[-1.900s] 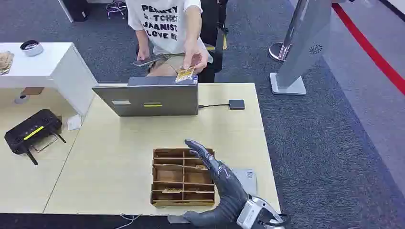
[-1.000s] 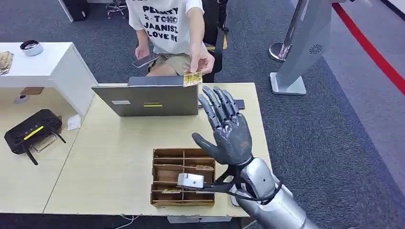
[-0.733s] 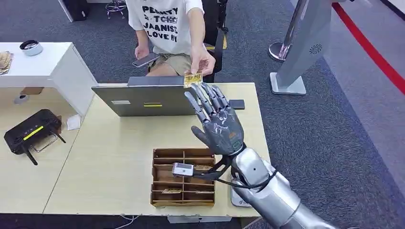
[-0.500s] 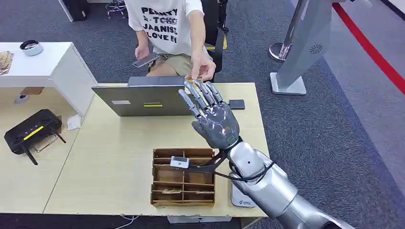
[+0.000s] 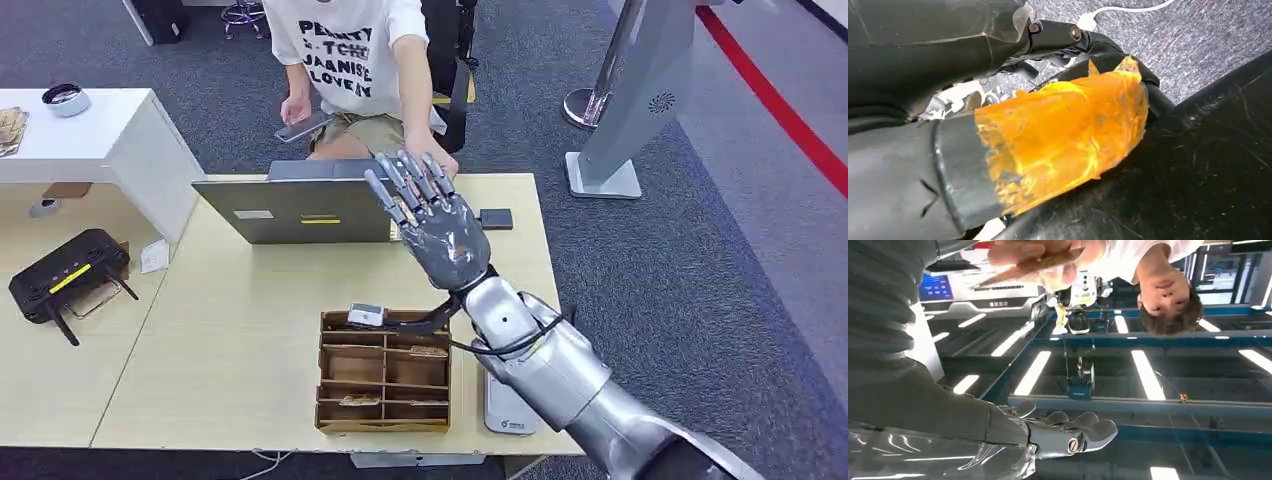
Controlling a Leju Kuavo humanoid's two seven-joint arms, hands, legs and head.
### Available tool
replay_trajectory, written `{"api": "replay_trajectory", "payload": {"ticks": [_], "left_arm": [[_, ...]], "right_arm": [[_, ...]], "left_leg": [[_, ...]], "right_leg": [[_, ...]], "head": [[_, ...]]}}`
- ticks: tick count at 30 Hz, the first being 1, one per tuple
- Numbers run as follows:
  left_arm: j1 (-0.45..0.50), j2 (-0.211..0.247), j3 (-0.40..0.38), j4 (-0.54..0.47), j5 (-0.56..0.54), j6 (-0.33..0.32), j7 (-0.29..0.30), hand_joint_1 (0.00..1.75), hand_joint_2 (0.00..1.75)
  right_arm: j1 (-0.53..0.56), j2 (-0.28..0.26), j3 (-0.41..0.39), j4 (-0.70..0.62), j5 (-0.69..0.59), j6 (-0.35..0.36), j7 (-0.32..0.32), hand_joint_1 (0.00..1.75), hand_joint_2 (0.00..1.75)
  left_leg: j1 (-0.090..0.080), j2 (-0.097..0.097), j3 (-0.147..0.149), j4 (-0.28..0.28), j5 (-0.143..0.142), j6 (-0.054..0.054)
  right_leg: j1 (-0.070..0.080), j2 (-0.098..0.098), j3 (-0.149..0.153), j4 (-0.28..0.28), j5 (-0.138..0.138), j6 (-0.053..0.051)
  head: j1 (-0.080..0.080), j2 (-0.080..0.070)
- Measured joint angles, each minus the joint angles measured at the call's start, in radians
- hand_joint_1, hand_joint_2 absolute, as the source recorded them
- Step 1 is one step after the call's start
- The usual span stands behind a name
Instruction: Pass the card to the sensor for recognition and then transmit it.
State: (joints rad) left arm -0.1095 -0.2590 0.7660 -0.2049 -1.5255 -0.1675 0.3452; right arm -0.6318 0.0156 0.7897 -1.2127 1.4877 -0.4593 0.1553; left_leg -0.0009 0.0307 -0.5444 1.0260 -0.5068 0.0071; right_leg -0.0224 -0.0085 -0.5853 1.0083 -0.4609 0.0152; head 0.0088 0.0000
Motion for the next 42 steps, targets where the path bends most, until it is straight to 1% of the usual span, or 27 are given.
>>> {"api": "replay_trajectory", "payload": {"ticks": [2, 3, 4, 6, 7, 26, 31, 33, 35, 36, 38, 41, 42], "left_arm": [[0.000, 0.000, 0.000, 0.000, 0.000, 0.000, 0.000, 0.00, 0.00], [0.000, 0.000, 0.000, 0.000, 0.000, 0.000, 0.000, 0.00, 0.00], [0.000, 0.000, 0.000, 0.000, 0.000, 0.000, 0.000, 0.00, 0.00], [0.000, 0.000, 0.000, 0.000, 0.000, 0.000, 0.000, 0.00, 0.00], [0.000, 0.000, 0.000, 0.000, 0.000, 0.000, 0.000, 0.00, 0.00], [0.000, 0.000, 0.000, 0.000, 0.015, 0.005, 0.000, 0.00, 0.00], [0.000, 0.000, 0.000, 0.000, 0.019, 0.012, 0.000, 0.00, 0.00], [0.001, 0.000, 0.000, 0.000, 0.021, 0.013, 0.000, 0.00, 0.00], [0.001, 0.000, 0.000, 0.000, 0.027, 0.015, 0.000, 0.00, 0.00], [0.001, 0.000, 0.000, 0.000, 0.031, 0.016, 0.000, 0.00, 0.00], [0.002, 0.000, 0.000, 0.000, 0.038, 0.020, 0.000, 0.00, 0.00], [0.003, 0.000, 0.000, 0.000, 0.053, 0.022, -0.002, 0.00, 0.00], [0.004, 0.000, 0.000, 0.000, 0.056, 0.023, -0.003, 0.00, 0.00]], "right_arm": [[-0.007, 0.004, 0.000, 0.009, 0.002, 0.005, 0.002, 0.00, 1.75], [-0.010, 0.005, 0.000, 0.013, 0.003, 0.006, 0.002, 0.31, 1.75], [-0.012, 0.007, 0.000, 0.016, 0.004, 0.006, 0.002, 1.50, 1.75], [-0.016, 0.009, 0.000, 0.022, 0.005, 0.006, 0.003, 1.71, 1.75], [-0.017, 0.010, 0.000, 0.025, 0.005, 0.006, 0.005, 1.75, 1.75], [-0.003, 0.011, -0.008, 0.033, -0.002, 0.006, 0.011, 1.75, 1.75], [0.015, 0.015, -0.015, 0.032, -0.016, 0.005, 0.005, 1.75, 1.75], [0.027, 0.019, -0.021, 0.031, -0.044, 0.002, -0.007, 1.75, 1.75], [0.045, 0.024, -0.029, 0.021, -0.109, 0.002, -0.033, 1.75, 1.75], [0.061, 0.029, -0.036, 0.010, -0.171, 0.003, -0.055, 1.75, 1.75], [0.097, 0.039, -0.051, -0.030, -0.351, 0.022, -0.111, 1.75, 1.75], [0.171, 0.052, -0.081, -0.128, -0.661, 0.091, -0.192, 1.75, 1.75], [0.195, 0.056, -0.091, -0.163, -0.734, 0.106, -0.212, 1.75, 1.75]], "left_leg": [[0.000, 0.000, 0.000, 0.000, 0.000, 0.000], [0.000, 0.000, 0.000, 0.000, 0.000, 0.000], [0.000, 0.000, 0.000, 0.000, 0.000, 0.000], [0.000, 0.000, 0.000, 0.000, 0.000, 0.000], [0.000, 0.000, 0.000, 0.000, 0.000, 0.000], [0.000, 0.000, 0.000, 0.000, 0.000, 0.000], [0.000, 0.000, 0.000, 0.000, 0.000, 0.000], [0.000, 0.000, 0.000, 0.000, 0.000, 0.000], [0.000, 0.000, 0.000, 0.000, 0.000, 0.000], [0.000, 0.000, 0.000, 0.000, 0.000, 0.000], [0.000, 0.000, 0.000, 0.000, 0.000, 0.000], [0.000, 0.000, 0.000, 0.000, 0.000, 0.000], [0.000, 0.000, -0.001, 0.000, 0.000, 0.000]], "right_leg": [[0.000, 0.000, 0.000, 0.000, 0.000, 0.000], [0.000, 0.000, 0.000, 0.000, 0.000, 0.000], [0.000, 0.000, 0.000, 0.000, 0.000, 0.000], [0.000, 0.000, 0.000, 0.000, 0.000, 0.000], [0.000, 0.000, 0.000, 0.000, 0.000, 0.000], [0.000, 0.000, 0.000, 0.000, 0.000, 0.000], [0.000, 0.000, 0.000, 0.000, 0.000, 0.000], [0.000, 0.000, 0.000, 0.000, 0.000, 0.000], [0.000, 0.000, 0.000, 0.000, 0.000, 0.000], [0.000, 0.000, 0.000, 0.000, 0.000, 0.000], [0.000, 0.000, 0.000, 0.000, 0.000, 0.000], [0.000, 0.000, 0.000, 0.000, 0.000, 0.000], [0.000, 0.000, -0.001, 0.000, 0.000, 0.000]], "head": [[0.000, 0.000], [0.000, 0.000], [0.000, 0.000], [0.000, 0.000], [0.000, 0.000], [0.000, 0.000], [0.000, 0.000], [0.000, 0.000], [0.000, 0.000], [0.000, 0.000], [0.000, 0.000], [0.000, 0.000], [0.000, 0.000]]}}
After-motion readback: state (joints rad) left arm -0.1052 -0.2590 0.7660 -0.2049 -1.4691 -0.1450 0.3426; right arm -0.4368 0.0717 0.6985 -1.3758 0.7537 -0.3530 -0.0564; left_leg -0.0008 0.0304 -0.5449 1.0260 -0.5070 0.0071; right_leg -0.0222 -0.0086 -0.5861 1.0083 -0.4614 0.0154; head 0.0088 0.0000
